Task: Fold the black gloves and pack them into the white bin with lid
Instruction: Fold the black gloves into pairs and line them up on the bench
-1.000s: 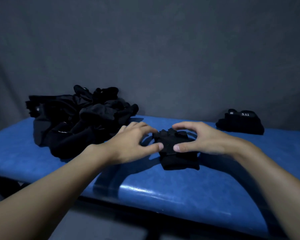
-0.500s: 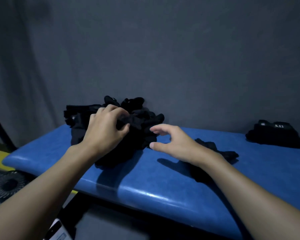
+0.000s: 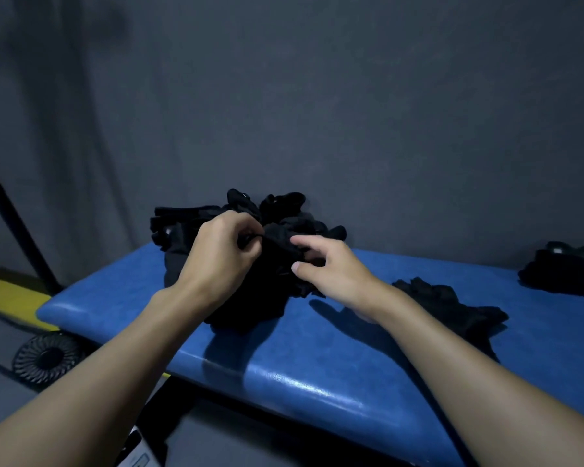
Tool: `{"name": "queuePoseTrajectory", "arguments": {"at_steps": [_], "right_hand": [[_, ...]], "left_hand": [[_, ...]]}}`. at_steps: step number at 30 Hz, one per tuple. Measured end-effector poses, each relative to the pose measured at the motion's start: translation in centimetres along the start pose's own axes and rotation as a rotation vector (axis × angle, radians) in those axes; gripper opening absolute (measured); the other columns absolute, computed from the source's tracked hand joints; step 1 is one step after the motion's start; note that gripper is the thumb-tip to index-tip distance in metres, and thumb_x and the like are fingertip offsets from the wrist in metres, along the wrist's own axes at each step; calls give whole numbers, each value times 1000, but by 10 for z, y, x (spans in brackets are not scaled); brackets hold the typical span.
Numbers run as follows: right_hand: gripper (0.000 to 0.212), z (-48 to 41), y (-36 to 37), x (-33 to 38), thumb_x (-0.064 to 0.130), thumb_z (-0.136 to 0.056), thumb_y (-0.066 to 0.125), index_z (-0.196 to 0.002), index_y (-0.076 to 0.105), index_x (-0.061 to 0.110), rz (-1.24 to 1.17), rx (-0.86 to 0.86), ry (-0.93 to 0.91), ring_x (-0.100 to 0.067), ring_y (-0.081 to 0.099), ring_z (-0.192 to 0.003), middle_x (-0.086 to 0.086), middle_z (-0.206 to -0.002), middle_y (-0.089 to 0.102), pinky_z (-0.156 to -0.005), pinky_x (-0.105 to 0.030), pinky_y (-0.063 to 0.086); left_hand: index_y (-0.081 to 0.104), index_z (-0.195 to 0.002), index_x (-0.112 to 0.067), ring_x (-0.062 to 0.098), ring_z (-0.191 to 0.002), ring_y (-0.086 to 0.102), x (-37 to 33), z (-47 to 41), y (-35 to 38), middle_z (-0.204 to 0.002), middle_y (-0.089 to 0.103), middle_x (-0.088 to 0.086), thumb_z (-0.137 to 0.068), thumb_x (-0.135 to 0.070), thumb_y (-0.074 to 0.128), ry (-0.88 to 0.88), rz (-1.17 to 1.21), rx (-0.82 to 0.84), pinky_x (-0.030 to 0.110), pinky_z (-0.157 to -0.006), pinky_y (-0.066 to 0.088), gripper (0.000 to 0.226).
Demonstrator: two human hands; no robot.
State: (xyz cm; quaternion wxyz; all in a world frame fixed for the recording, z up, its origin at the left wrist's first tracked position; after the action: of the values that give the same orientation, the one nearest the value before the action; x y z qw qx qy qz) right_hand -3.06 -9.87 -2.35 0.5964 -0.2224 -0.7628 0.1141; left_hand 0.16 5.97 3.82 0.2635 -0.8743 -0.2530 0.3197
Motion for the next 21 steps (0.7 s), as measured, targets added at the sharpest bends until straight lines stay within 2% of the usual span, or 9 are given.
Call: {"name": "queuePoseTrajectory", "arguments": {"at_steps": [2,4,7,9,11,12,14,17,21], "right_hand": [[50,0,-7,8,10,-91,62,-139,53,20,-18,-47,-56,-12,52,-125,2,-134,55,-108,-37,44],[50,2,-16,17,6,-90,60,-138,54,19,-53,-82,-100,-13,54,-124,0,-134,58,-108,-38,45],[50,8,-28,27,-3,-90,55,-137,54,14,-137,-112,-148,-12,59,-120,-4,-133,59,-102,-30,48],[50,14,-35,33,-9,-91,51,-137,52,10,-178,-116,-171,-10,60,-116,-8,-135,58,-88,-17,49],[50,21,-44,38,-12,-91,52,-137,51,8,-200,-135,-197,-10,61,-112,-9,-133,59,-76,-10,47],[50,25,-50,40,-11,-90,54,-136,52,8,-214,-149,-207,-10,61,-111,-9,-132,59,-76,-10,48],[49,33,-62,43,-6,-87,63,-133,55,9,-231,-199,-230,-10,64,-111,-5,-130,61,-85,-17,52],[39,48,-86,44,1,-82,73,-115,64,19,-191,-355,-259,-6,69,-97,-1,-113,69,-88,-26,54],[23,69,-120,44,6,-83,73,-86,67,28,-67,-532,-294,-4,63,-76,7,-87,67,-70,-21,51]], "left_hand": [[73,-92,-14,6,-83,63,-6,-1,-8,-90,68,-5,-85,-6,67,6,73,-55,5,-74,44,13],[73,-92,-15,5,-82,64,-11,-2,-14,-90,69,-5,-85,-5,68,6,135,-99,9,-77,47,13],[73,-91,-16,4,-83,65,-19,-4,-20,-90,69,-6,-86,-8,68,2,193,-151,13,-78,49,11],[72,-89,-18,3,-82,66,-25,-6,-22,-89,69,-6,-86,-8,69,9,234,-183,9,-76,48,11],[71,-87,-19,3,-81,66,-33,-7,-23,-88,69,-7,-87,-8,69,17,277,-197,10,-76,48,11],[71,-88,-17,4,-81,67,-37,-8,-23,-88,70,-6,-87,-8,69,25,299,-197,13,-78,50,9],[72,-88,-16,4,-79,67,-48,-10,-22,-85,71,-9,-88,-8,69,44,342,-192,17,-77,52,8],[72,-86,-19,-2,-72,65,-65,-12,-16,-78,70,-13,-88,-8,69,50,427,-159,12,-71,49,11],[70,-84,-20,2,-68,63,-80,-12,7,-78,71,-5,-88,-7,71,18,549,-42,13,-66,48,14]]}}
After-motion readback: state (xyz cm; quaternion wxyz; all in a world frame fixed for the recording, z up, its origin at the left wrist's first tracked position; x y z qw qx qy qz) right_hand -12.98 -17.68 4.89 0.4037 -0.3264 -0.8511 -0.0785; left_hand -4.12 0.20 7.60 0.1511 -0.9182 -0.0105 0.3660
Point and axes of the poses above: each hand's wrist, its own z-axis away from the middle knuckle, its own y-axis out of the palm, x = y × z, the point moved 9 cm from there along -z, towards the middle knuckle
